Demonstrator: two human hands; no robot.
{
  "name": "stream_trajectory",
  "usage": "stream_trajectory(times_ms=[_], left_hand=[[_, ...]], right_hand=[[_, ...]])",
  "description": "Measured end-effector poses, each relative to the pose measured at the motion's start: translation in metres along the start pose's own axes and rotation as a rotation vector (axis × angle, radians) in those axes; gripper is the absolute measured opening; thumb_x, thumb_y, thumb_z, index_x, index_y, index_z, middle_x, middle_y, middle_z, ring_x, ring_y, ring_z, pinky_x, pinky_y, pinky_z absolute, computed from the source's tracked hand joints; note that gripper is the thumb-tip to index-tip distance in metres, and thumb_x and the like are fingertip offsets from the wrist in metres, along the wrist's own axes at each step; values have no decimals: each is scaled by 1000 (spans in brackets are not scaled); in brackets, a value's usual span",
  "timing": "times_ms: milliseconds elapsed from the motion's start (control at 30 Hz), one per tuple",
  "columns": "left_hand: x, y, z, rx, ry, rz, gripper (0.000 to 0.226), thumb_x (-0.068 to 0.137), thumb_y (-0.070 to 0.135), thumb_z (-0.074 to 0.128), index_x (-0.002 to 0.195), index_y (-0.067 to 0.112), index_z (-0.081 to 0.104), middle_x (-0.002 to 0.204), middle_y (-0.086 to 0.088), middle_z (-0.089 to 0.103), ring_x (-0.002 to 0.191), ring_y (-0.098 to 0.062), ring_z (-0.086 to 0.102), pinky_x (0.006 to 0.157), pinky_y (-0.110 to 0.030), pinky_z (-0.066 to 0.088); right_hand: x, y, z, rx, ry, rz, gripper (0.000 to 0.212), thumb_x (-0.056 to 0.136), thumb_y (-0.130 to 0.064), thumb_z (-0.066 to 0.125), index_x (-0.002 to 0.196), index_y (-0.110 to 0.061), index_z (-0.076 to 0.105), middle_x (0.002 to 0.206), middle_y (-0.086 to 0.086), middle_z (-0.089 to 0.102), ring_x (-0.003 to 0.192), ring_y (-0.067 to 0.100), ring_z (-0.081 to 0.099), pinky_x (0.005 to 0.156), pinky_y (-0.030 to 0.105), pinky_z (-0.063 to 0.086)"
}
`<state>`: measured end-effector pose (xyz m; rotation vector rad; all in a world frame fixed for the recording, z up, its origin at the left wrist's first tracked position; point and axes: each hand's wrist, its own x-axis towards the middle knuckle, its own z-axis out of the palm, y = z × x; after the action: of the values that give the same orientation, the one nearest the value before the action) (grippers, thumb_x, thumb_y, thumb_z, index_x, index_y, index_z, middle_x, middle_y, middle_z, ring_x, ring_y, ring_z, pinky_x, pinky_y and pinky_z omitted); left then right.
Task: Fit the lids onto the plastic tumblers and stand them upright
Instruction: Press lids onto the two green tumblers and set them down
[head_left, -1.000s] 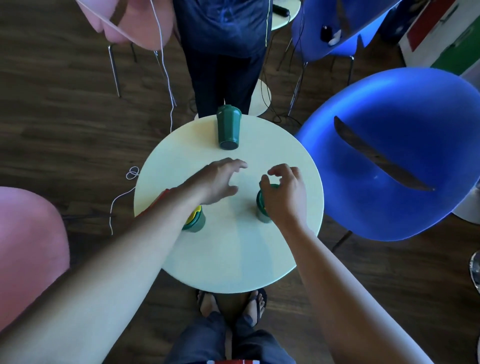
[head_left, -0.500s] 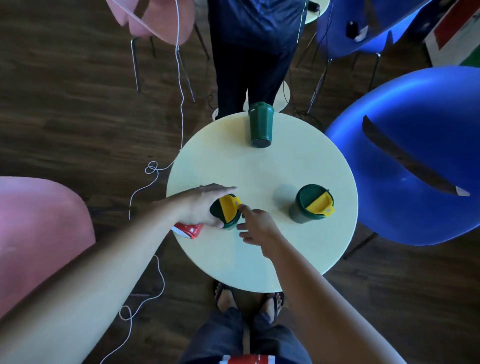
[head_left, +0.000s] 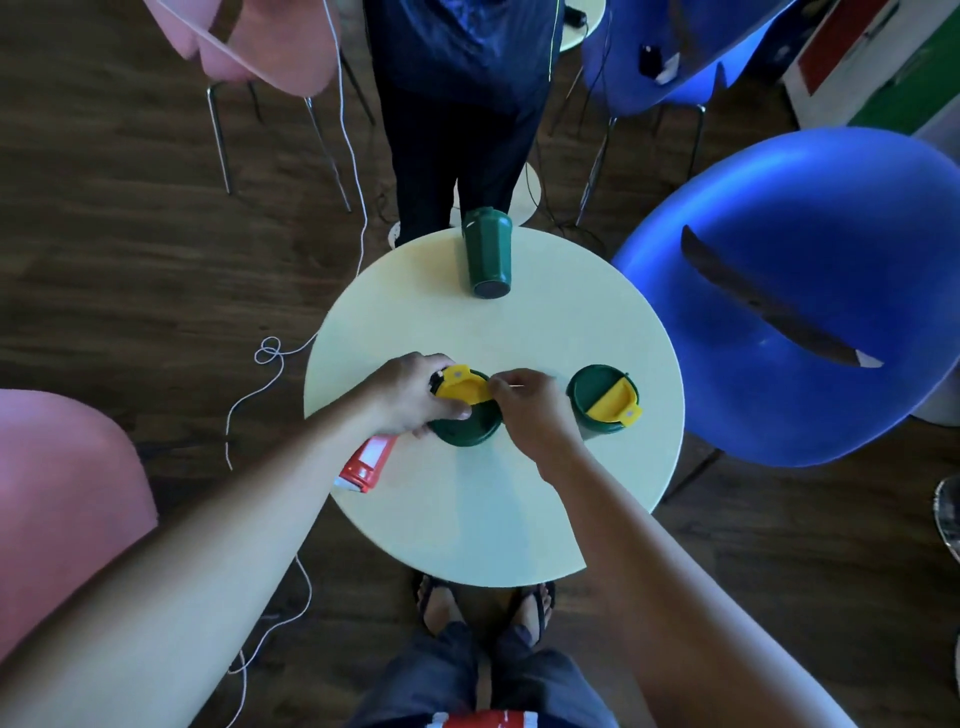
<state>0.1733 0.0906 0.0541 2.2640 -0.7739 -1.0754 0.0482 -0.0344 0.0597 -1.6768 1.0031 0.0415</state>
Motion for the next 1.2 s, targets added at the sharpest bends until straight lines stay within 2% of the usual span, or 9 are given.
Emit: stream_trajectory(times_ms=[67,167,300,400,567,700,800,1000,1200], left_hand=[[0,10,8,-75,47,-12,33,80,36,79,99,20,58,81,-1,70,52,-22,70,57,-27,54],[5,22,27,-214,138,-76,35,81,39,75,98,16,54,81,-2,70,50,-26,69,60,-33,54],[11,34,57,-318,310,-165,38,79,43,75,93,15,53,76,-3,68,45,-23,66,47,-28,50],[16,42,76,-423,406,-231,38,76,43,76,91,17,52,83,-4,70,49,-22,68,45,-26,51],[24,53,98,-616,495,-361,47,75,41,77,94,12,45,98,-8,67,59,-28,74,38,-20,46],[28,59,114,-657,537,-406,45,73,41,75,91,13,44,102,-8,63,51,-27,72,46,-30,56],[26,64,122,-685,582,-428,47,76,38,76,97,9,45,95,-4,60,58,-28,73,42,-25,52],[26,67,130,-736,674,-476,53,77,39,78,103,7,45,91,0,57,66,-30,73,35,-20,45],[29,68,140,-795,720,-474,44,78,31,75,109,14,48,98,-3,62,71,-18,70,56,-38,63]], right_hand=[[1,-3,-11,-39,16,-62,23,91,-25,54,95,-9,70,79,7,69,68,19,54,59,29,43],[4,-3,-31,-70,74,-105,20,93,-27,56,103,-19,71,92,-5,72,89,19,64,70,29,49],[12,16,-63,-187,337,-255,15,90,-21,61,100,-20,71,105,0,70,96,23,63,78,28,46],[18,40,-86,-250,449,-184,25,89,-19,61,114,-19,65,120,8,60,105,29,57,89,36,45],[24,71,-101,-90,295,68,46,95,-25,56,139,-19,45,137,9,49,95,20,49,82,30,41],[25,78,-98,142,218,150,37,90,-27,56,128,-29,54,129,-4,60,99,20,62,85,42,55],[28,81,-99,223,190,157,33,85,-27,57,118,-32,59,121,-2,66,93,20,68,85,51,58],[31,81,-104,258,133,141,35,87,-24,62,122,-23,61,116,2,68,79,18,71,83,48,60],[33,85,-107,242,116,133,32,90,-23,61,122,-22,58,119,2,64,79,11,68,83,43,61]])
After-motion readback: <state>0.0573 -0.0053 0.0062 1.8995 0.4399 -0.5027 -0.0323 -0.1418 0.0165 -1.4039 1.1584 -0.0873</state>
